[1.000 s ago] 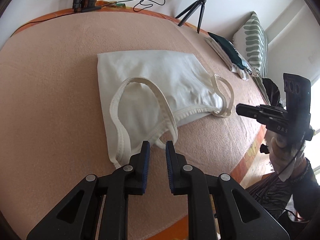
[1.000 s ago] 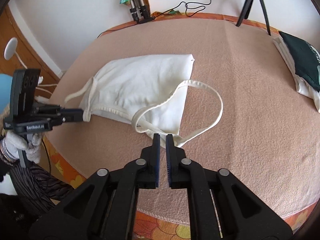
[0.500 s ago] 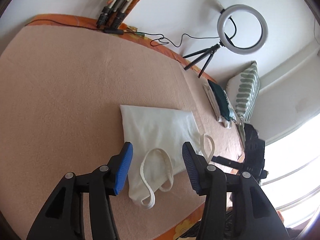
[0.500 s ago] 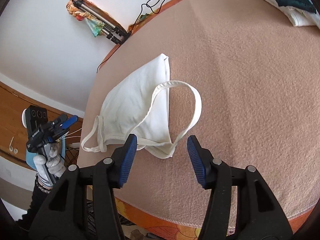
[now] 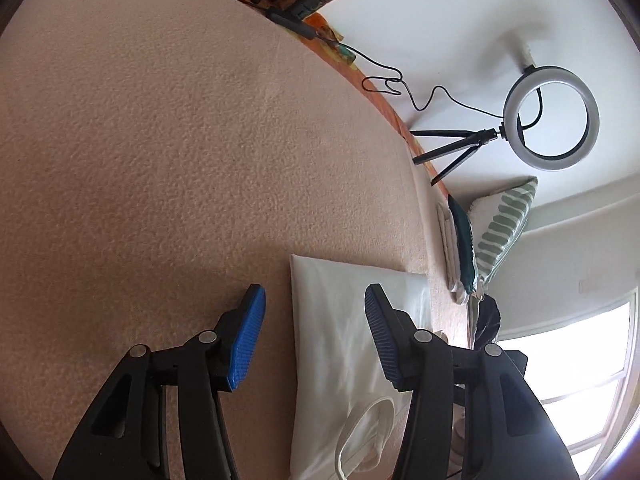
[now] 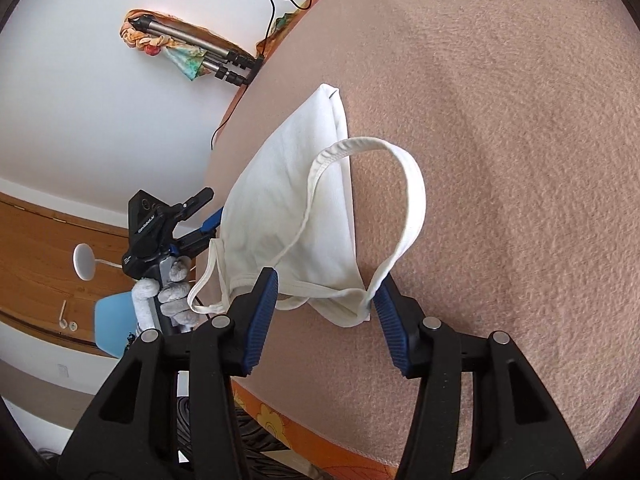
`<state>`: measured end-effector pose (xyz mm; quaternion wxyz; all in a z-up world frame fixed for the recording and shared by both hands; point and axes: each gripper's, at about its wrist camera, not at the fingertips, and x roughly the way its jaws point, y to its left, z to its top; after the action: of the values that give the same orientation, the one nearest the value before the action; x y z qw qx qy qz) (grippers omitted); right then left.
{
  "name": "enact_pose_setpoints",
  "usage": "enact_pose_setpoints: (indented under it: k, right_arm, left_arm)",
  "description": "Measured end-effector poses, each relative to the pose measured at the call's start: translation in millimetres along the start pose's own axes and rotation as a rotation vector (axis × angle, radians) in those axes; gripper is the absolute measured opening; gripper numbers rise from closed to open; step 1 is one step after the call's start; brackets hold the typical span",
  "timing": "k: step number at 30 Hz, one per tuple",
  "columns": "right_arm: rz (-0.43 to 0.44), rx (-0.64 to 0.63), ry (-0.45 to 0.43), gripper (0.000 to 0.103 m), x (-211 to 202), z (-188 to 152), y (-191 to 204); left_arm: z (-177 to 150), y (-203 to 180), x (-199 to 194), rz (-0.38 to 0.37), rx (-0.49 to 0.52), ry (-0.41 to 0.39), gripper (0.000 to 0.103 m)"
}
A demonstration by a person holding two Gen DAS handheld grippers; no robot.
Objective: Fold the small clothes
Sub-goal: 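Grasp the folded camisole edge with the right tool while the left tool grasps beside it, then lift the camisole with both tools and carry it to the clothes stack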
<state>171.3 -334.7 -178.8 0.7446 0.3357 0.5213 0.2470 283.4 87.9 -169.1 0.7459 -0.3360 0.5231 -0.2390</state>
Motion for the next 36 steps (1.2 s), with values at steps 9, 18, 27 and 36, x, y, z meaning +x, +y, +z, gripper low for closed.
enact_pose_setpoints:
  k: [9,18,27,36]
  right_arm:
    - [0.046,0.022,-0.008,0.048,11.5,3.4,2.4]
    - [-0.032,-0.034,-0.025,0.028,23.4,-1.8,17.0]
    - [-0.100,-0.093,-0.040,0.013,21.1,-4.0,26.6]
    - [-0.150,-0.209,-0.108,0.012,6.4,-8.7,52.8]
  left_arm:
    - [6.5,-15.1,21.3,-0.037,0.088,0.002,0.048]
    - [2.4,-23.6,29.6,0.072,0.168,-0.016,0.012]
    - [-7.0,-42.3,22.2,0.140,0.259,-0.080,0.007]
    - [-14.6,-70.6,7.0,0.156,0.344,-0.139,0.007]
